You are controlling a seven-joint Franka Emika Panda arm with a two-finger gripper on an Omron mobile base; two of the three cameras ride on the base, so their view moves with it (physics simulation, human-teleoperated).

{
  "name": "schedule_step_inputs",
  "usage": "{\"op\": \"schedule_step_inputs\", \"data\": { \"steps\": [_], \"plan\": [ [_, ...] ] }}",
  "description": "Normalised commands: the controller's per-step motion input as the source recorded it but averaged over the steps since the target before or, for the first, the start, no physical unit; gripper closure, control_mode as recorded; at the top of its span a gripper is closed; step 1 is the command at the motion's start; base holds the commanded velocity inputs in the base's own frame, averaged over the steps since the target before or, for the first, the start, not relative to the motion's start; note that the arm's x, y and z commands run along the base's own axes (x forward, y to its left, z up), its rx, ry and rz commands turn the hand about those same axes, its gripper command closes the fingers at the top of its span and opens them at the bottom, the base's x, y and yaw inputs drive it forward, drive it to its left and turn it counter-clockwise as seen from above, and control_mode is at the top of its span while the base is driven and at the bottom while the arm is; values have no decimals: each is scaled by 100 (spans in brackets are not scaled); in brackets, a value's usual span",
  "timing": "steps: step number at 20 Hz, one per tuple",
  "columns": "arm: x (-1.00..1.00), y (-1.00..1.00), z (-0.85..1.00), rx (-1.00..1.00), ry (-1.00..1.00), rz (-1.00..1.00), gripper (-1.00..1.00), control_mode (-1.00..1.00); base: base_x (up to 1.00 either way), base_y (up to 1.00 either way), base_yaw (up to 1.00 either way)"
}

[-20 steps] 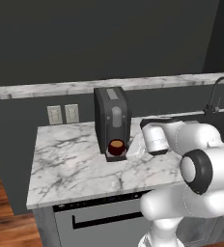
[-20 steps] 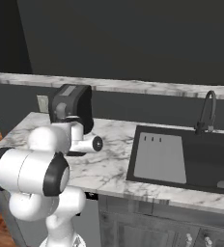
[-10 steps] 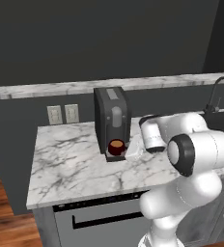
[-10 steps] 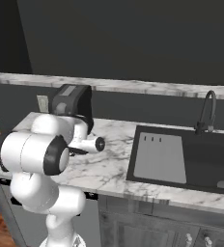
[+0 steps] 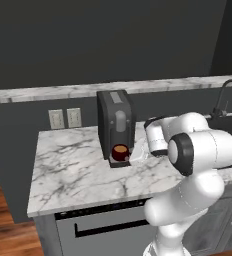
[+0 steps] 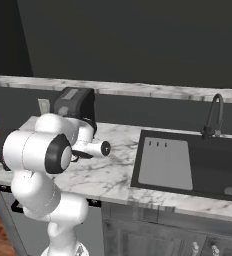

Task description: Pick up the brewed coffee from the coffee machine and place it next to the breakfast plate on the dining counter.

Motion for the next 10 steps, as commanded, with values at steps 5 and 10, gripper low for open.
{"op": "schedule_step_inputs", "data": {
  "steps": [5,10],
  "plan": [
    [-23,0,0,0,0,0,100,-100,0,0,0],
    [-62,-5,7,0,0,0,100,-100,0,0,0]
  ]
}}
